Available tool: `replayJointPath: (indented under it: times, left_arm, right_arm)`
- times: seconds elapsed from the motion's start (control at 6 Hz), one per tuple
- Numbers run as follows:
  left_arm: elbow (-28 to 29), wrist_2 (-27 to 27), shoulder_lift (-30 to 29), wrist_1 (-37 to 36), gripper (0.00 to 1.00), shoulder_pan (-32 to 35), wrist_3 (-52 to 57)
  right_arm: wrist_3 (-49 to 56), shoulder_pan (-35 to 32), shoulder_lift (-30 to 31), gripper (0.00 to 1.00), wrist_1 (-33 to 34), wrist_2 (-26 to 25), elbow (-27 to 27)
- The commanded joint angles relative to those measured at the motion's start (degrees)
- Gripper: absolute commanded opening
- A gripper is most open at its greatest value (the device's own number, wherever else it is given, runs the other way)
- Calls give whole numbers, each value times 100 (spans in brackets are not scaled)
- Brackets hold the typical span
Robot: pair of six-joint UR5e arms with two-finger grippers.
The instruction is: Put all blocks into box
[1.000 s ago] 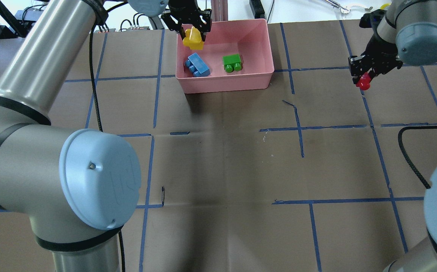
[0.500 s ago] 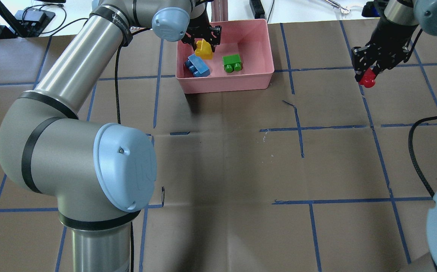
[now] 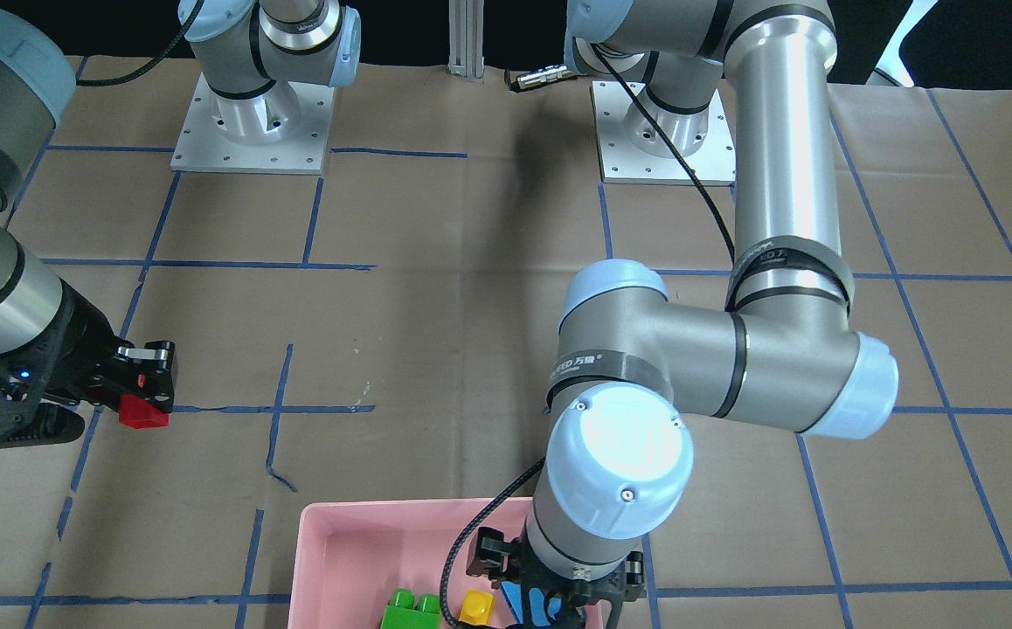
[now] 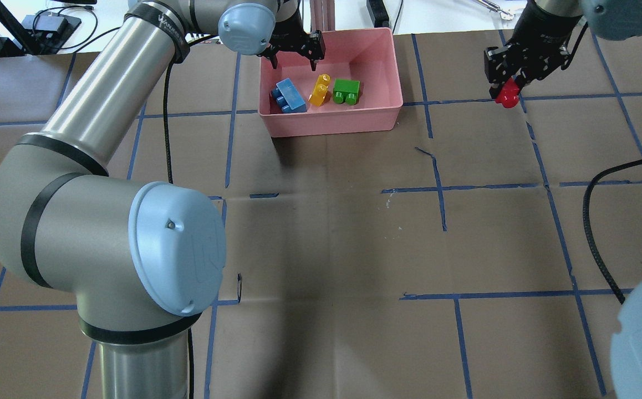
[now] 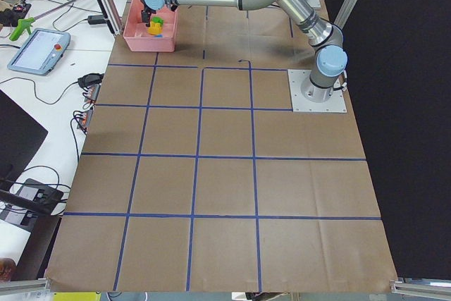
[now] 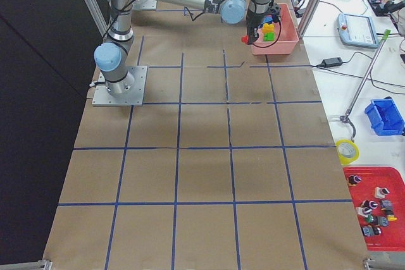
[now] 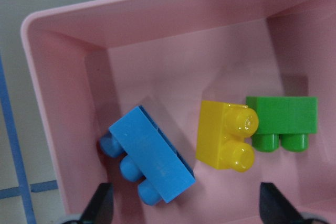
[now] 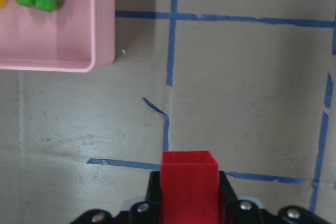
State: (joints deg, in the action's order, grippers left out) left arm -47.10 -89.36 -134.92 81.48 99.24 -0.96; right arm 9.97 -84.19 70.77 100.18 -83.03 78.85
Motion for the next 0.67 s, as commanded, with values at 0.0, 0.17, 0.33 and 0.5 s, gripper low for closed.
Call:
replayJointPath:
  times: [0.0,0.17,0.33,0.5]
  left_arm:
    - [-306,-37,1016,1189,99,-561,495]
    - [-891,-46,1568,1220,99,-808,1022]
    - [-1872,-64,2340,1221,94,-888,1123]
    - [-3022,-55,3139,1038,95,-898,1089]
  right_arm:
    - [-475,-481,-176,6,876,759,-1]
    - [-1175,-893,-464,7,1515,1006,-10]
    - [-1825,-1228,-850,8,2418,1026,-27]
    - [-2224,-1457,-1350,10,2819,1026,-349]
